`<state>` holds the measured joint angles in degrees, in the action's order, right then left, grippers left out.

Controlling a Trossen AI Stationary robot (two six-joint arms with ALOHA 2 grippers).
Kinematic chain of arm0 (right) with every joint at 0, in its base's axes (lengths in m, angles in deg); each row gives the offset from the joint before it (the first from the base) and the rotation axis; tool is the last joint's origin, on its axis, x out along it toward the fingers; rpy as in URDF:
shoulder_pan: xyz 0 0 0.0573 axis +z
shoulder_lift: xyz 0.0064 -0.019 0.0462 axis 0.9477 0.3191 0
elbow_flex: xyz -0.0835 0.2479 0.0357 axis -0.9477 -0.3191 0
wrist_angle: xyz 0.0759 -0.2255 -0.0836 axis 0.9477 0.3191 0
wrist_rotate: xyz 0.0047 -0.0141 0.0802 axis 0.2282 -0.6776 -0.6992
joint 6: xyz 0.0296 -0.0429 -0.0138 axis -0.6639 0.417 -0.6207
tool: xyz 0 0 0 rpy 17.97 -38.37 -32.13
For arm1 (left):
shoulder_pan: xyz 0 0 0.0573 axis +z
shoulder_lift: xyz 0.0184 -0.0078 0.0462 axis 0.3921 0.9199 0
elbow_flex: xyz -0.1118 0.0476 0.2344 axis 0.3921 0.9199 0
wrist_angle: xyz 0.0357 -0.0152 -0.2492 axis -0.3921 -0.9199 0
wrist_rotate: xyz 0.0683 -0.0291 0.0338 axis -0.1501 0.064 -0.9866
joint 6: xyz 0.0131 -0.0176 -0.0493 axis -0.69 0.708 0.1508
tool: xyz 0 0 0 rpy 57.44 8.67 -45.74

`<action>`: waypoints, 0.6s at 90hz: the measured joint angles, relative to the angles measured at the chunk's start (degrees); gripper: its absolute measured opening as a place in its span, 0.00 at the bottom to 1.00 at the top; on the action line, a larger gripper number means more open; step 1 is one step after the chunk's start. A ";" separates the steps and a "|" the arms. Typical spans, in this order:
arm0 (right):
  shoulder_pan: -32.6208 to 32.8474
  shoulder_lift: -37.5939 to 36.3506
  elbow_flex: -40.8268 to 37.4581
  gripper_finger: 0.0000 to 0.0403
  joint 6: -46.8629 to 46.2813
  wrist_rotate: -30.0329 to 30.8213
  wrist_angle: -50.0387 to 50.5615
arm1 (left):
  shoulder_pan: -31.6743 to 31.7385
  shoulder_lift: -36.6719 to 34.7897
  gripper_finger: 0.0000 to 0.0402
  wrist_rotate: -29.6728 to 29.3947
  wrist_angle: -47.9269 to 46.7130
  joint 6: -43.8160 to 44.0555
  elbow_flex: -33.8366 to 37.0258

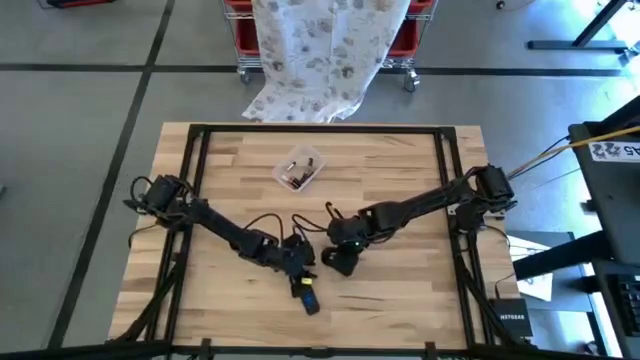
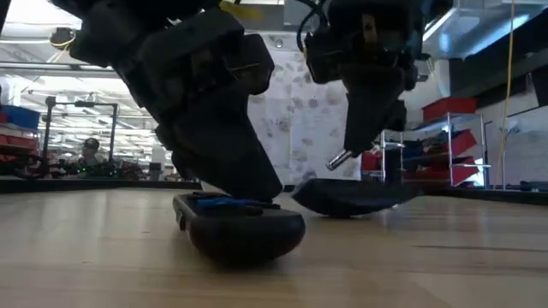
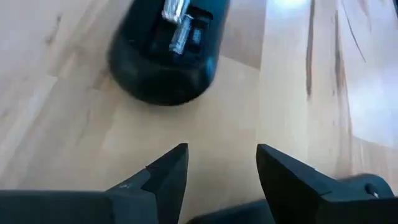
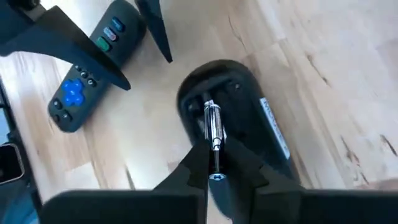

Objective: Insert battery
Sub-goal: Insert the silver battery into the mouse

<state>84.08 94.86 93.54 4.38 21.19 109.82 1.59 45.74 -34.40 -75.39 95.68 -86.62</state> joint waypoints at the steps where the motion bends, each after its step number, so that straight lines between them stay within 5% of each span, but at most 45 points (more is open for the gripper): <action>1: 0.01 0.00 0.00 0.01 -0.01 0.01 0.14 | -0.01 0.00 0.43 0.01 0.01 0.01 0.00; 54: -0.05 3.78 -0.04 0.01 1.13 1.46 0.53 | 2.41 -0.04 0.43 -0.97 5.27 -7.40 0.00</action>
<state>84.03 98.64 93.50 5.51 22.65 110.35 4.00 45.70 -35.38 -70.12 88.28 -86.62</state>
